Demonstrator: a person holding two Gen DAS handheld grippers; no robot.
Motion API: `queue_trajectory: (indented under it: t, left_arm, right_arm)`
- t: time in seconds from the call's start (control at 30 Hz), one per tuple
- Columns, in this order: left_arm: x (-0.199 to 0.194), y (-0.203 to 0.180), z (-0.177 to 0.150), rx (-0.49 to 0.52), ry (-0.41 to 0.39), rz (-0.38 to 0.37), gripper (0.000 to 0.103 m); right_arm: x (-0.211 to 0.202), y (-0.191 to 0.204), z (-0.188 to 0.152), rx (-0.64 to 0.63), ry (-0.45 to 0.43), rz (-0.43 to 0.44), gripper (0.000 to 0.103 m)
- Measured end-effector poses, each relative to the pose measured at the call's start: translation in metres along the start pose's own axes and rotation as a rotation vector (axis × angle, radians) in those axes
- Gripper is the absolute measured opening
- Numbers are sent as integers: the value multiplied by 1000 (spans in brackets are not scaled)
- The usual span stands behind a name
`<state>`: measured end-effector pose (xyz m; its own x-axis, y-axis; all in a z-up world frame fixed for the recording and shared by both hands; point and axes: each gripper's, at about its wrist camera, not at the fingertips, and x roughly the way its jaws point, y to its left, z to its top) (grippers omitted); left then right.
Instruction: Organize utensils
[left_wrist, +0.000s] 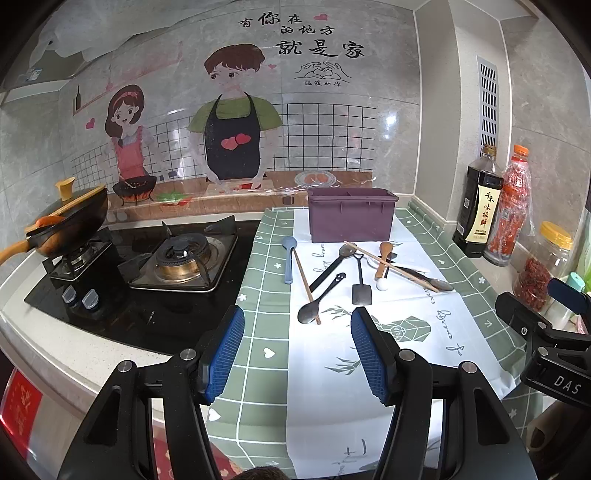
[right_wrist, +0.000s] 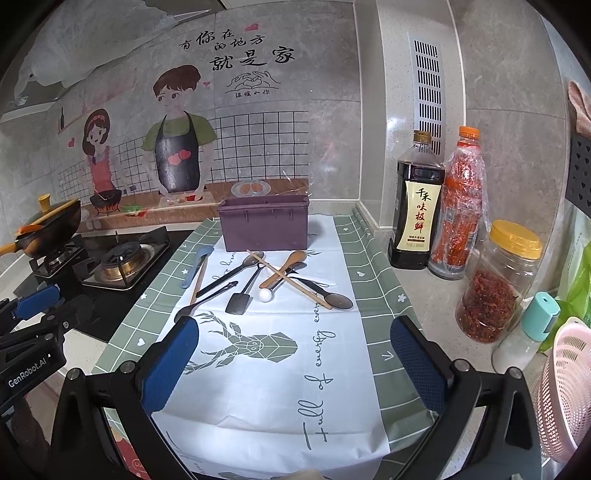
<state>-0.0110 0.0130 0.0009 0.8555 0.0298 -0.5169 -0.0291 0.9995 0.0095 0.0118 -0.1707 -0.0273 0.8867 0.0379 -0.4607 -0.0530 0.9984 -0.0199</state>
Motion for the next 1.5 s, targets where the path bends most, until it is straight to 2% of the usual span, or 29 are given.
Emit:
queue_trajectory:
  t: [1.23,1.5]
  left_arm:
    - [11,-23,5,10,19,-3,61]
    - [29,-20,18,20,18,-8,61]
  right_arm:
    - [11,-20,3,40,30,5,103]
    - [22,-24,14,28,13,-21,103]
